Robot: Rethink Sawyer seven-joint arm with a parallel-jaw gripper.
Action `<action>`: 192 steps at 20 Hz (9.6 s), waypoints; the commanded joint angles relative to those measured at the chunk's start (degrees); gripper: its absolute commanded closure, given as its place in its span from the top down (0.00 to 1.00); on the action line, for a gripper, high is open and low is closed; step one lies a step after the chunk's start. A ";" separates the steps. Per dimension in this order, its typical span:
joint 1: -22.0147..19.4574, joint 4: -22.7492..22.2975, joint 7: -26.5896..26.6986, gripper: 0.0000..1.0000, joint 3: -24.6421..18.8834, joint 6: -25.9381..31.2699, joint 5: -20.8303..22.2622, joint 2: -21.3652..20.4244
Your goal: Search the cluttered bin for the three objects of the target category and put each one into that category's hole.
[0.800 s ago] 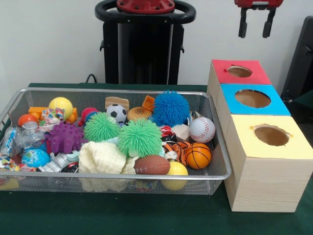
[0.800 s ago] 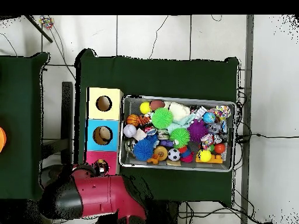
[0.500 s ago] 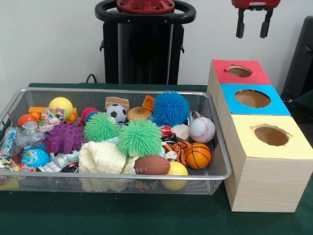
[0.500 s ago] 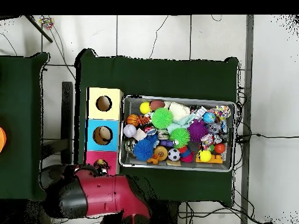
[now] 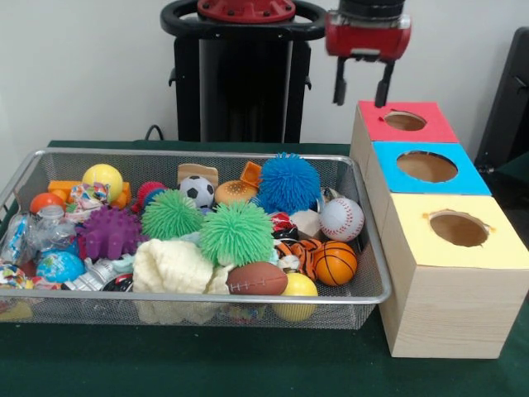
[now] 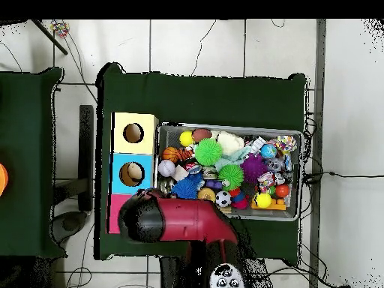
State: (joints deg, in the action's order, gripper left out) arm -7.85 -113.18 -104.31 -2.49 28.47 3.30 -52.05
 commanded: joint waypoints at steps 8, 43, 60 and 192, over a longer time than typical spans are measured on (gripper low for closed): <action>-11.41 11.24 4.85 1.00 -10.18 -3.12 4.84 9.44; -25.19 26.93 10.12 1.00 -19.62 2.34 19.29 21.46; -33.89 31.75 19.18 1.00 -21.45 8.34 28.12 23.80; -22.81 19.53 10.96 1.00 -6.82 15.48 34.90 27.58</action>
State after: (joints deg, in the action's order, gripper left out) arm -32.16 -86.17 -96.70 -9.25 41.44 35.07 -27.01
